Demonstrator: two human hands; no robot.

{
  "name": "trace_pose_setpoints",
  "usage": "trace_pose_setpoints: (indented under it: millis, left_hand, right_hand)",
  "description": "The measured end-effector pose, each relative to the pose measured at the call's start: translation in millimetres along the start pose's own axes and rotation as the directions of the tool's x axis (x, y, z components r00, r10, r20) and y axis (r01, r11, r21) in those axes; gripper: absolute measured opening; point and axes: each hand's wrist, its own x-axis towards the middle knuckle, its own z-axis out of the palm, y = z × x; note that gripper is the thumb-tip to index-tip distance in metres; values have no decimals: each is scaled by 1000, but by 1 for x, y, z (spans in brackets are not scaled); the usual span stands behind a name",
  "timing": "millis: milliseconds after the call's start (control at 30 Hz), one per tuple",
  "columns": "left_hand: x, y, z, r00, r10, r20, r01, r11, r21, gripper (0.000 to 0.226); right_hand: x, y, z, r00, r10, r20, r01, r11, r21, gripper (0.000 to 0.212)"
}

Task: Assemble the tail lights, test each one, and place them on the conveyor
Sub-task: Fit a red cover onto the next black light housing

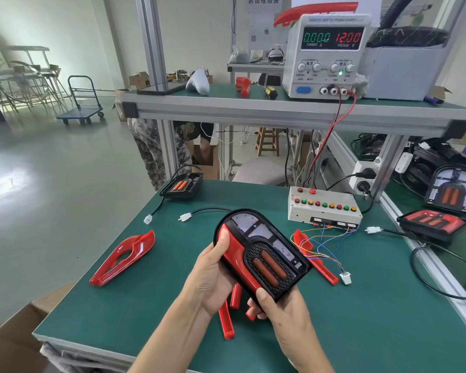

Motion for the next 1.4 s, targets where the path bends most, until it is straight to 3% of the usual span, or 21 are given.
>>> trace_pose_setpoints:
  millis: [233, 433, 567, 700, 867, 1067, 1200, 1400]
  left_hand:
    - [0, 0, 0, 999, 33, 11, -33, 999, -20, 52]
    - [0, -8, 6, 998, 57, -27, -59, 996, -61, 56]
    - [2, -6, 5, 997, 71, 16, -70, 997, -20, 59]
    - [1, -9, -2, 987, 44, 156, -52, 998, 47, 53]
    - [-1, -11, -14, 962, 106, 253, -167, 957, 236, 44]
    - [1, -20, -7, 965, 165, 205, -214, 946, 244, 47]
    - [-1, -21, -12, 948, 127, 292, -195, 957, 216, 51]
    - [-5, -32, -13, 957, 196, 213, -268, 878, 397, 40]
  right_hand:
    - [-1, 0, 0, 999, -13, 31, 13, 1000, 6, 53]
    - [-2, 0, 2, 999, -26, 26, 25, 999, 34, 70]
    - [1, 3, 0, 1000, -21, 4, 21, 1000, -4, 67]
    - [2, 2, -2, 999, -28, -27, 28, 1000, -11, 63]
    - [2, 2, -3, 999, -37, -35, 37, 999, -20, 63]
    - [2, 0, -5, 996, -63, -61, 61, 998, -31, 63]
    - [2, -2, -3, 995, -50, -88, 51, 999, 7, 61]
    - [3, -1, -3, 996, -47, -80, 49, 999, 17, 61]
